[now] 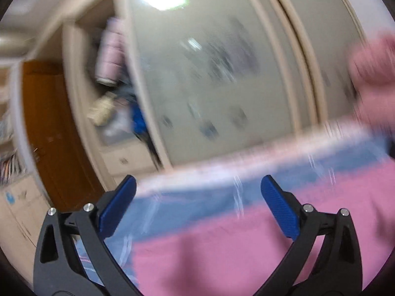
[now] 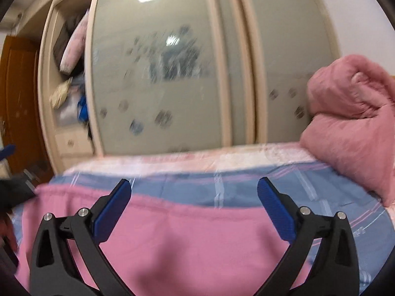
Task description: Fold large clothes
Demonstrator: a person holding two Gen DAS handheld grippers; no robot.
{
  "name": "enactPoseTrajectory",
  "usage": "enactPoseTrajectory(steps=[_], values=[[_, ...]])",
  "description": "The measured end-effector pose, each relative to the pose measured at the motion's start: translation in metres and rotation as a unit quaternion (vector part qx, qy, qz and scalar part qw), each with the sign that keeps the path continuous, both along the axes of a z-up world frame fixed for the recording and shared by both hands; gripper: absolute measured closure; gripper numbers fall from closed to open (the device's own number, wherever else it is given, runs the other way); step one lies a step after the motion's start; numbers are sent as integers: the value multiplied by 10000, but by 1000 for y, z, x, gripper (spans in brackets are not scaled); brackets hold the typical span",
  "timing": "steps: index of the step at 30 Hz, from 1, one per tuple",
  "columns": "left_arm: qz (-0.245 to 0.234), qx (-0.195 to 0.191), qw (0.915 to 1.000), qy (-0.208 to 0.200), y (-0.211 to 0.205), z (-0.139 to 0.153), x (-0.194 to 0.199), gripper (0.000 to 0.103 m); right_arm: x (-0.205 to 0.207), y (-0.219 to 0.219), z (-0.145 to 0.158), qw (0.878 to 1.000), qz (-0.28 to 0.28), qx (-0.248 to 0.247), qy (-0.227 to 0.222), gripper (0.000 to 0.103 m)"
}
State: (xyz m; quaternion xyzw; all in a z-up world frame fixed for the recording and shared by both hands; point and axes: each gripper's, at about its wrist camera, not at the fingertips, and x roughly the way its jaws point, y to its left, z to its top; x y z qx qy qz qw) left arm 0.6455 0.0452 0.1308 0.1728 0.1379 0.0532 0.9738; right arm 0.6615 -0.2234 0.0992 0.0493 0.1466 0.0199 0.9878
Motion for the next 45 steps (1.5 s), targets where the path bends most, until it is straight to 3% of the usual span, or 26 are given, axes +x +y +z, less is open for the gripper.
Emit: enactPoseTrajectory(steps=[3,11,15,18,24,28,31,33,34,36,38,41,45], values=[[-35,180,9972,720,-27,-54,28,2,28,27,-22,9982,110,-284,512,1],[63,-213,9897,1413,-17,-113,86,2,97,35,-93,9858,129,-464,1606,1],[27,-468,9880,1469,-14,-129,99,2,110,32,-123,9833,108,-303,1789,1],[59,-416,9901,1342,-19,-140,99,2,115,24,-137,9812,150,-46,1922,1],[48,-551,9882,1431,-16,-149,106,2,118,29,-141,9804,130,-92,1961,1],[40,-521,9907,1255,-17,-144,92,2,107,23,-136,9836,170,80,1793,1],[-174,-634,9939,890,-10,-124,55,2,69,12,-114,9907,16,273,1330,1],[-307,-731,9960,418,-5,-104,14,2,9,3,-88,9972,-32,553,499,1],[-396,-729,9965,65,-3,-91,-22,2,-20,1,-79,9980,-13,581,237,1],[-439,-623,9969,-186,0,-77,-75,2,-93,1,-66,9989,92,444,-75,1],[-429,-612,9972,-86,4,-73,-133,2,-154,1,-62,9993,198,255,-210,1],[-308,-910,9952,182,16,-78,-211,2,-234,6,-63,9993,301,-16,-207,1],[-40,-1604,9839,787,28,-85,-284,2,-306,13,-55,9994,325,-75,-39,1]])
